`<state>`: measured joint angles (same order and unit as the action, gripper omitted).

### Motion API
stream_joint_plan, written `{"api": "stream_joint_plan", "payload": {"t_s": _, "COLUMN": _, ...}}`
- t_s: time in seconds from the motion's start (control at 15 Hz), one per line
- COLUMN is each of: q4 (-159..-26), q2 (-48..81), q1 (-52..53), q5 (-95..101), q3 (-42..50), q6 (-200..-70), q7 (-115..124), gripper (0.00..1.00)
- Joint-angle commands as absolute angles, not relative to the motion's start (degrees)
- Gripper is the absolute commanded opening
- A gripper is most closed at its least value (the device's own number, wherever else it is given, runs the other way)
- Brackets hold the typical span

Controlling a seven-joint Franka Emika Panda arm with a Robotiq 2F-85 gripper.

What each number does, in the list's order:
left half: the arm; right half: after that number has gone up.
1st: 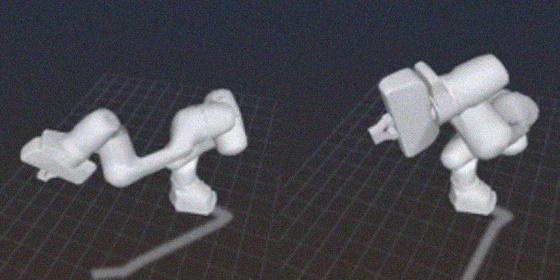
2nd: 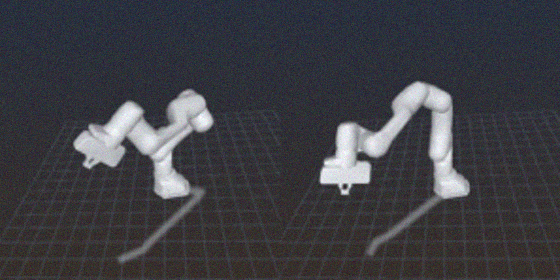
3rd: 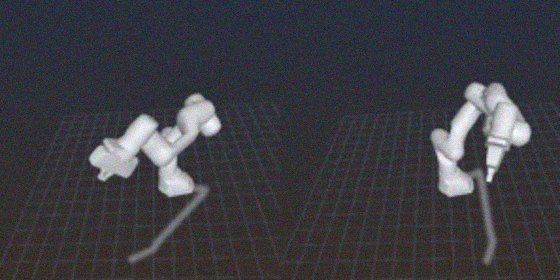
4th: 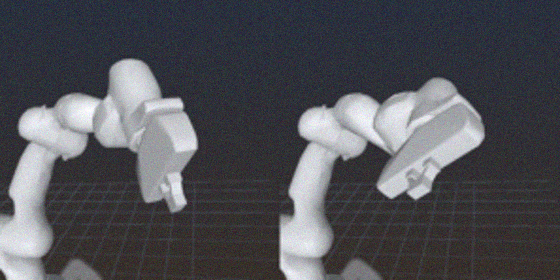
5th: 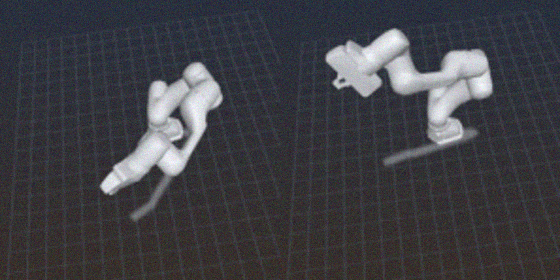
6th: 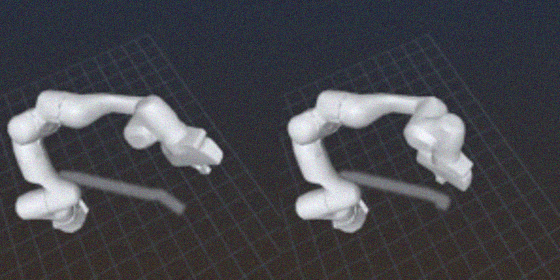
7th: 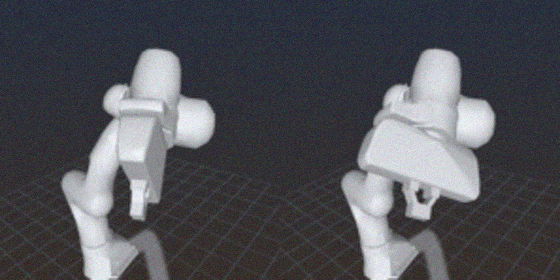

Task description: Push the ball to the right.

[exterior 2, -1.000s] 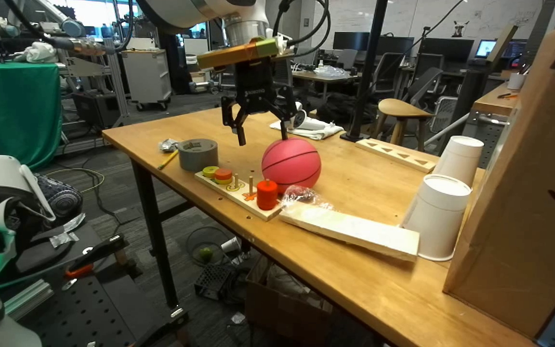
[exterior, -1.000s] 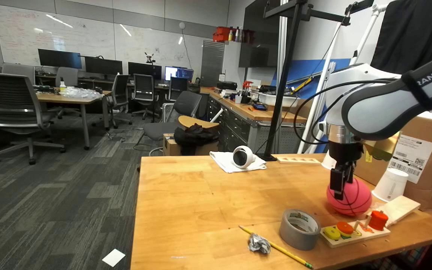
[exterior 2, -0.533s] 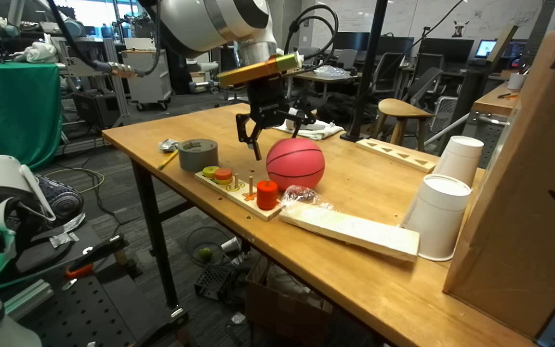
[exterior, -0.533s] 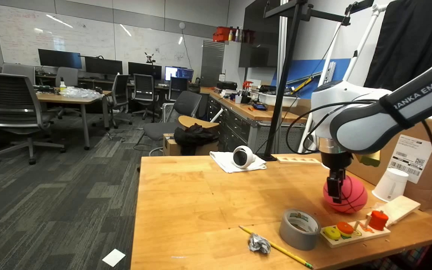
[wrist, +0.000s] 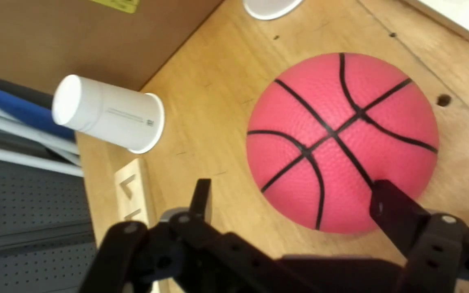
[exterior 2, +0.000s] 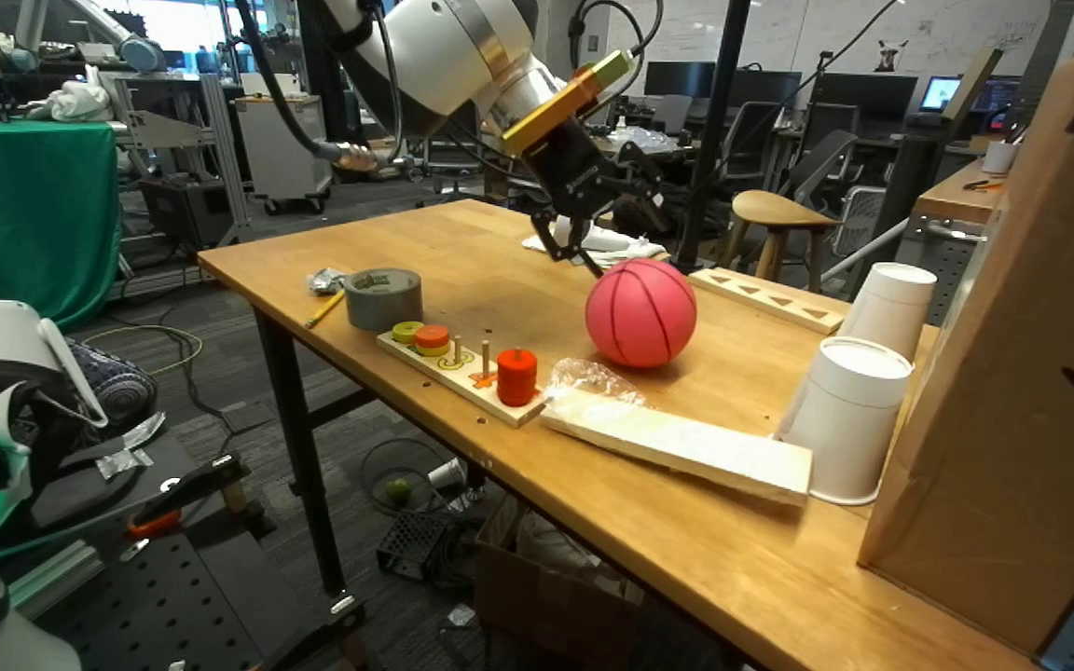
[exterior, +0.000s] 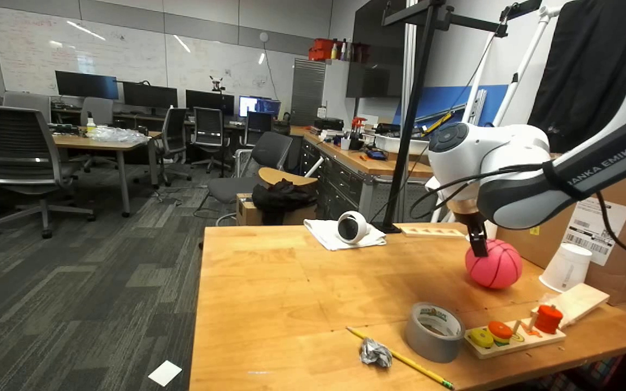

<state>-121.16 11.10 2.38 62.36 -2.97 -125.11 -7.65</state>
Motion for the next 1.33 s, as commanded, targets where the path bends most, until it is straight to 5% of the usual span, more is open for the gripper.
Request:
{"api": "stream_joint_plan", "payload": {"t_s": 0.0, "q4": -123.4, "q2": 6.8, "q1": 3.2, "q5": 74.6, "q3": -2.3, "q6": -125.5, "q7": -3.0, "gripper": 1.0}}
{"api": "stream_joint_plan", "payload": {"t_s": 0.4, "q4": -131.8, "q2": -1.6, "q1": 3.2, "q5": 75.9, "q3": -3.9, "q6": -125.1, "q7": 9.3, "gripper": 1.0}}
{"api": "stream_joint_plan", "payload": {"t_s": 1.27, "q4": -144.3, "q2": -10.8, "q1": 6.5, "q5": 27.4, "q3": -4.2, "q6": -141.9, "q7": -1.1, "gripper": 1.0}}
